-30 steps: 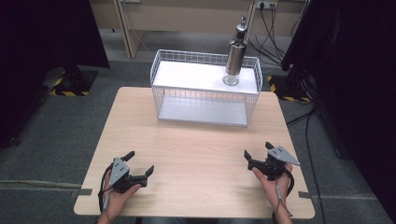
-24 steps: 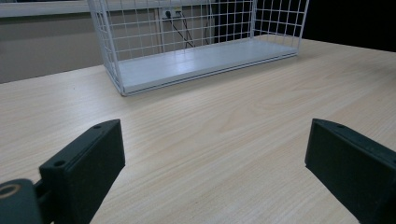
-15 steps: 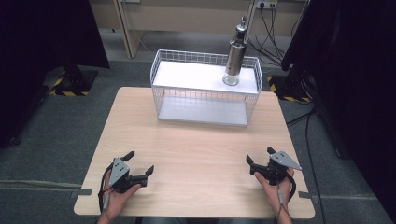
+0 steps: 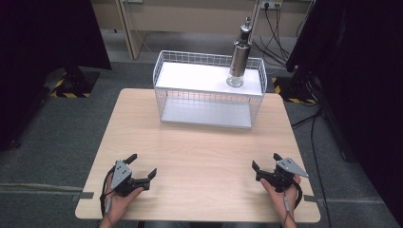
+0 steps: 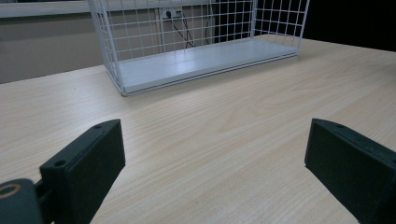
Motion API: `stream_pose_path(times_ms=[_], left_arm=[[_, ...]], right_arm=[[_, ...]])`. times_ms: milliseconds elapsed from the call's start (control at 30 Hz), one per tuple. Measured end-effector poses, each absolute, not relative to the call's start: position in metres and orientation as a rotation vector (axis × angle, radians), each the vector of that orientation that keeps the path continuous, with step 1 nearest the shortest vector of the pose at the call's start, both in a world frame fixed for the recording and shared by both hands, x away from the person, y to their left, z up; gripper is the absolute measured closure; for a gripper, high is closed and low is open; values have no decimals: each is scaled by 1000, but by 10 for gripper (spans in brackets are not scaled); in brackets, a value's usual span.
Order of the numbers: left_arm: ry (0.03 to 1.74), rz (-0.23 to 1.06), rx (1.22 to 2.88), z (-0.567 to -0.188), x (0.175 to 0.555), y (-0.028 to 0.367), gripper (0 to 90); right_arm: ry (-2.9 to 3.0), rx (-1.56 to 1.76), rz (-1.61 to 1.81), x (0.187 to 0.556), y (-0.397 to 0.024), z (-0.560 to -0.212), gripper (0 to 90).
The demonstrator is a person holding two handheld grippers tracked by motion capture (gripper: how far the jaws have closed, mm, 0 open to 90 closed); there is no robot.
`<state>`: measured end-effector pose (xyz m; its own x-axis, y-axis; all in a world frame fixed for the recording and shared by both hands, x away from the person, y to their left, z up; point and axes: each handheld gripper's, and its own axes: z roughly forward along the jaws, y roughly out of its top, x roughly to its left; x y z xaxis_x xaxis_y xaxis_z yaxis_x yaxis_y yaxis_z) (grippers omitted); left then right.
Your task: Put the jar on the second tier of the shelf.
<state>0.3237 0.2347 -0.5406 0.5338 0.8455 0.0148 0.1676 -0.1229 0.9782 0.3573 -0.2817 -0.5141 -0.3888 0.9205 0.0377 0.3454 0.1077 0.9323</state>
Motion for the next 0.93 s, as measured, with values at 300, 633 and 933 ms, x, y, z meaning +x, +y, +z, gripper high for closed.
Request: stream_pose_path(times_ms=[300, 633, 933], left_arm=[[882, 730, 1613, -541, 324, 235, 47], [882, 729, 1613, -541, 324, 235, 48], [878, 729, 1618, -541, 324, 235, 48]], right_arm=[[1815, 1237, 1268, 356, -281, -519, 40], [1824, 1251, 1262, 356, -282, -524, 41], [1822, 1252, 1265, 355, -282, -524, 41]])
